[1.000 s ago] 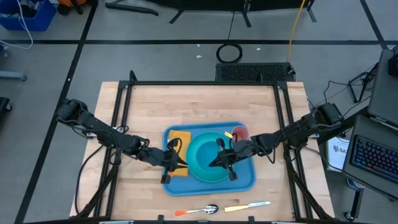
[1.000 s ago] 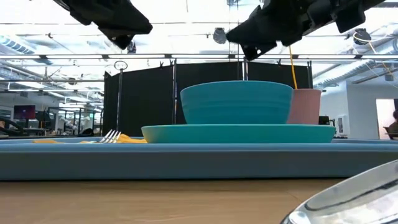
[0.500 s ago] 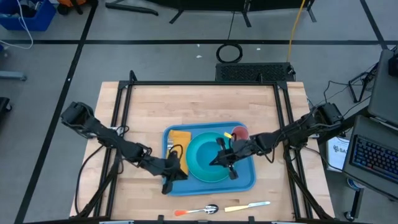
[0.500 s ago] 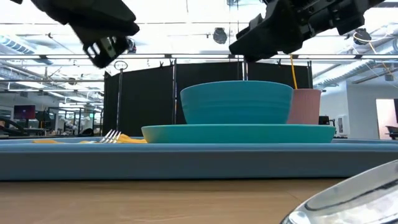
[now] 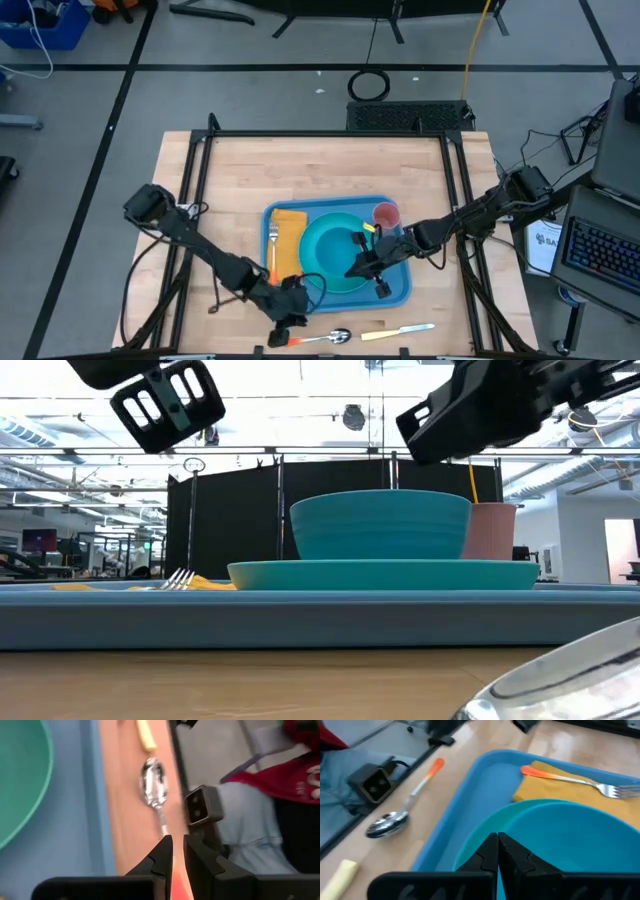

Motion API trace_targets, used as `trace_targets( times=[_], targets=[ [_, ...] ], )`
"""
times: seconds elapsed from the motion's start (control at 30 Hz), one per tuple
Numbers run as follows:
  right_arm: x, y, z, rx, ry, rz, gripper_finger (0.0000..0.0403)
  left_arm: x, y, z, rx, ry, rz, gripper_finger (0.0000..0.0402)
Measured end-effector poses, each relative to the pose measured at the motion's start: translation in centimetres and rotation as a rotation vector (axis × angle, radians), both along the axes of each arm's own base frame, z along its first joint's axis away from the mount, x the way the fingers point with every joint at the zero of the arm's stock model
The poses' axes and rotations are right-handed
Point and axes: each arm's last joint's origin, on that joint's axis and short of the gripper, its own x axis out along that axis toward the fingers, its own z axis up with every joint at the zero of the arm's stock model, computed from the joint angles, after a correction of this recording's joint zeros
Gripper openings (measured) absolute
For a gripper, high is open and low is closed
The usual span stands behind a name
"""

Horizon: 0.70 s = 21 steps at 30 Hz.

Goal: Set up tray
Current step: Put the orange spoon to the right of the orange fork on the yellow napkin

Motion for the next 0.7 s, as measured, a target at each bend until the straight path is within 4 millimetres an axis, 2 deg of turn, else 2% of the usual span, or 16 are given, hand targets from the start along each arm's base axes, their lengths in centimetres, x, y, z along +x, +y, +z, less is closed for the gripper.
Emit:
trace_targets(
  times=[0.17, 0.47, 0.57, 0.7],
  targets=[
    [-0.4, 1.0, 0.1, 0.05, 0.012, 0.005, 0.0, 0.7, -0.7, -0.7, 0.016, 0.054, 0.019, 0.0049],
    [-1.2, 3.1, 0.3, 0.095, -0.001, 0.009, 0.0, 0.5, -2.2, -2.9, -0.019, 0.119, 0.062, 0.005],
    [-1.4, 3.7, 0.5, 0.111, -0.014, -0.011, 0.0, 0.2, -2.8, -2.9, -0.014, 0.104, 0.049, 0.0064],
    [-1.7, 4.2, 0.5, 0.113, -0.013, -0.042, 0.0, -0.1, -3.4, -2.9, 0.016, 0.066, 0.044, 0.0103]
  ],
)
